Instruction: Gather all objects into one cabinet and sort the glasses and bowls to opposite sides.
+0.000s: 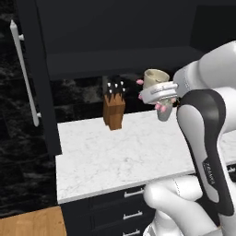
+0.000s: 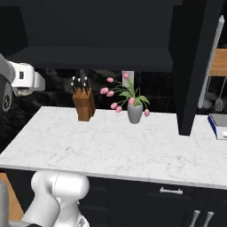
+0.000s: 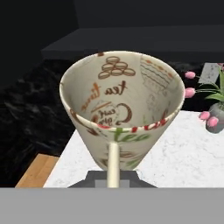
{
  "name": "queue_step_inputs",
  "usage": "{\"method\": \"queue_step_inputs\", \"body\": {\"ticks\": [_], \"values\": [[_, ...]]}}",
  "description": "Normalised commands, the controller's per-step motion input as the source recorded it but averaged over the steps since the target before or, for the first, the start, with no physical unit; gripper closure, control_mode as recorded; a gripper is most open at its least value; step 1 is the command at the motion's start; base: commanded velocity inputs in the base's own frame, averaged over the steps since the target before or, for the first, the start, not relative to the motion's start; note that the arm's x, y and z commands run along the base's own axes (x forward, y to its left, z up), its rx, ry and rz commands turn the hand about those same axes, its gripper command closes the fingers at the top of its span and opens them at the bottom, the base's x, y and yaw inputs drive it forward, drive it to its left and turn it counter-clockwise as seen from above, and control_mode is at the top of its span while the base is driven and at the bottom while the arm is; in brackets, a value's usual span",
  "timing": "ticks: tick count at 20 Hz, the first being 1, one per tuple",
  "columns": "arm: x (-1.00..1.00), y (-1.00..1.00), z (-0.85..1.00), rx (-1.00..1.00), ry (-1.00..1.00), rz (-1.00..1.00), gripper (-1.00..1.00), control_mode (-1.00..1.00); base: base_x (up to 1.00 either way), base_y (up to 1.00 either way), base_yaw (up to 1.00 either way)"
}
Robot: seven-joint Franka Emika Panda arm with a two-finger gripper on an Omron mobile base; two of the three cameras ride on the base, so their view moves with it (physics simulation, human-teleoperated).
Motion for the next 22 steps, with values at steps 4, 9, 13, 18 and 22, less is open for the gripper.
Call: {"method": "queue_step_inputs", "body": {"ticks": [4, 9, 13, 18, 22], "values": [[0.0, 0.0, 0.0, 0.0, 0.0, 0.0, 1.0, 1.0, -0.88, -0.49, -0.25], [0.0, 0.0, 0.0, 0.0, 0.0, 0.0, 1.0, 1.0, -0.11, -0.65, -0.63], [0.0, 0.0, 0.0, 0.0, 0.0, 0.0, 1.0, 1.0, -0.13, -0.51, -0.65], [0.0, 0.0, 0.0, 0.0, 0.0, 0.0, 1.0, 1.0, -0.81, -0.06, -0.46], [0.0, 0.0, 0.0, 0.0, 0.0, 0.0, 1.0, 1.0, -0.97, 0.0, -0.2]]}}
